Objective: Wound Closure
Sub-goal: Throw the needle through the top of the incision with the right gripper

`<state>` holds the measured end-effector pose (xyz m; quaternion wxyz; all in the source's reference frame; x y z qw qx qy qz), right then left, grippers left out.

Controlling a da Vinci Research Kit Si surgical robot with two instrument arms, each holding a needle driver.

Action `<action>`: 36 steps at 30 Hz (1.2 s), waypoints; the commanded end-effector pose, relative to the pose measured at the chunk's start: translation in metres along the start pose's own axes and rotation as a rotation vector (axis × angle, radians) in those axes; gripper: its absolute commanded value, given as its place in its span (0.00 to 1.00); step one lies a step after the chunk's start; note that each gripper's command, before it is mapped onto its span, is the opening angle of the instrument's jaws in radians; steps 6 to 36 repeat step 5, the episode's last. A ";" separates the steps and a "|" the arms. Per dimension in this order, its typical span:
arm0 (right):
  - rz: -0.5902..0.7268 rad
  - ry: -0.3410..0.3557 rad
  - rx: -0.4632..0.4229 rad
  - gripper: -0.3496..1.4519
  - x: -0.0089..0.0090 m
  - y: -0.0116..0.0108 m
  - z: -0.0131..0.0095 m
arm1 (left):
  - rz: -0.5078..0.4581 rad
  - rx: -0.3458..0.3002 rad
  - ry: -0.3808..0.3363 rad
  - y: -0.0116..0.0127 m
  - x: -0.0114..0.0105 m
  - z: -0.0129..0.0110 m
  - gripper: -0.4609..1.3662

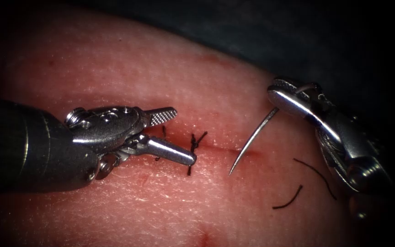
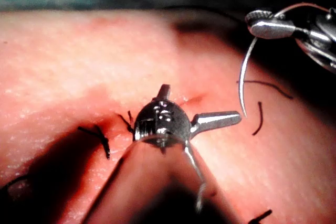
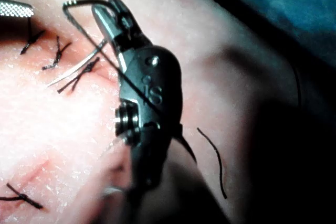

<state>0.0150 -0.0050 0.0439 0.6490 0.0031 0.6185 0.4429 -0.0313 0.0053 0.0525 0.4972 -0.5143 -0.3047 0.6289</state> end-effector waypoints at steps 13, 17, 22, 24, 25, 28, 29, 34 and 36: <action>0.001 -0.001 -0.002 0.00 0.0001 -0.0002 -0.0001 | 0.008 -0.001 0.000 -0.0001 0.0000 0.0001 0.77; 0.001 -0.001 -0.002 0.00 0.0001 -0.0002 -0.0001 | 0.008 -0.001 0.000 -0.0001 0.0000 0.0001 0.77; 0.001 -0.001 -0.002 0.00 0.0001 -0.0002 -0.0001 | 0.008 -0.001 0.000 -0.0001 0.0000 0.0001 0.77; 0.001 -0.001 -0.002 0.00 0.0001 -0.0002 -0.0001 | 0.008 -0.001 0.000 -0.0001 0.0000 0.0001 0.77; 0.001 -0.001 -0.002 0.00 0.0001 -0.0002 -0.0001 | 0.008 -0.001 0.000 -0.0001 0.0000 0.0001 0.77; 0.001 -0.001 -0.002 0.00 0.0001 -0.0002 -0.0001 | 0.008 -0.001 0.000 -0.0001 0.0000 0.0001 0.77; 0.001 -0.001 -0.002 0.00 0.0001 -0.0002 -0.0001 | 0.008 -0.001 0.000 -0.0001 0.0000 0.0001 0.77; 0.001 -0.001 -0.002 0.00 0.0001 -0.0002 -0.0001 | 0.008 -0.001 0.000 -0.0001 0.0000 0.0001 0.77; 0.001 -0.001 -0.002 0.00 0.0001 -0.0002 -0.0001 | 0.008 -0.001 0.000 -0.0001 0.0000 0.0001 0.77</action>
